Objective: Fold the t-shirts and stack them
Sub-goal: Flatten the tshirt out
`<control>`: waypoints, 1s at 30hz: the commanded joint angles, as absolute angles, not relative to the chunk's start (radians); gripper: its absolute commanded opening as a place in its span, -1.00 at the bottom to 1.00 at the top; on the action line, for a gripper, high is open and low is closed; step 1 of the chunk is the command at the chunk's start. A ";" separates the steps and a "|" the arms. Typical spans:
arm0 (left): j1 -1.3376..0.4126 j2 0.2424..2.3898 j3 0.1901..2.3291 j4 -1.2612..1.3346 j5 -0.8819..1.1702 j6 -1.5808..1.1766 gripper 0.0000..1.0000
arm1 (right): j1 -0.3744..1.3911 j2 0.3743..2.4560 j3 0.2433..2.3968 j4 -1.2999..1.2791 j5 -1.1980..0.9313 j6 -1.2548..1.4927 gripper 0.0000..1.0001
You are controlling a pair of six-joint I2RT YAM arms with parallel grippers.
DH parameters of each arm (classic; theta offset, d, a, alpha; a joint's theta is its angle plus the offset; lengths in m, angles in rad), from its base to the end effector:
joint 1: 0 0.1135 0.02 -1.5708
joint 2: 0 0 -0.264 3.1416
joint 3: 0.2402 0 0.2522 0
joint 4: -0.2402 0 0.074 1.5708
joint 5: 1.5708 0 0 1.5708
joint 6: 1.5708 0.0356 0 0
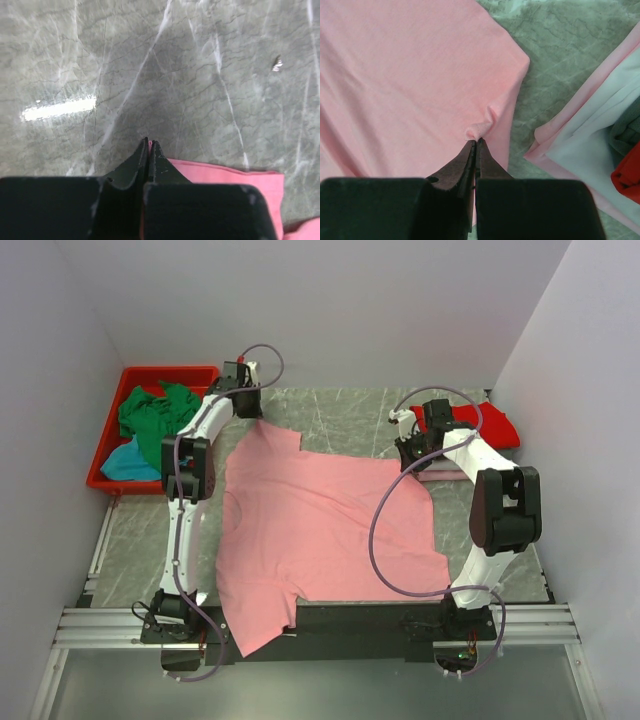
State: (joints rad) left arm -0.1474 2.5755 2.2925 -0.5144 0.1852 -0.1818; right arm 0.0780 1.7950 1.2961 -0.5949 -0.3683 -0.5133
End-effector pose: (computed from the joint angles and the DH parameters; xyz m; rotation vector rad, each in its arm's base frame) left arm 0.5638 -0.0903 0.1663 0.0491 2.3826 -0.3771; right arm 0.3696 0.0417 0.2111 -0.8637 2.4346 0.3338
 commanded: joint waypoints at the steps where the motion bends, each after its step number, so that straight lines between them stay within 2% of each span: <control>1: -0.149 2.427 2.273 -0.431 0.178 -0.202 -0.99 | 0.071 1.730 1.342 -0.604 -0.385 -0.508 -1.00; 10: -0.149 2.246 2.155 -0.362 0.173 -0.216 -0.99 | 0.071 1.692 1.388 -0.669 -0.402 -0.543 -1.00; 24: -0.149 1.961 1.980 -0.327 0.181 -0.227 -0.99 | 0.081 1.485 1.485 -0.781 -0.443 -0.540 -1.00; 30: -0.147 1.752 1.968 -0.318 0.160 -0.253 -0.99 | 0.098 1.440 1.745 -0.940 -0.446 -0.555 -1.00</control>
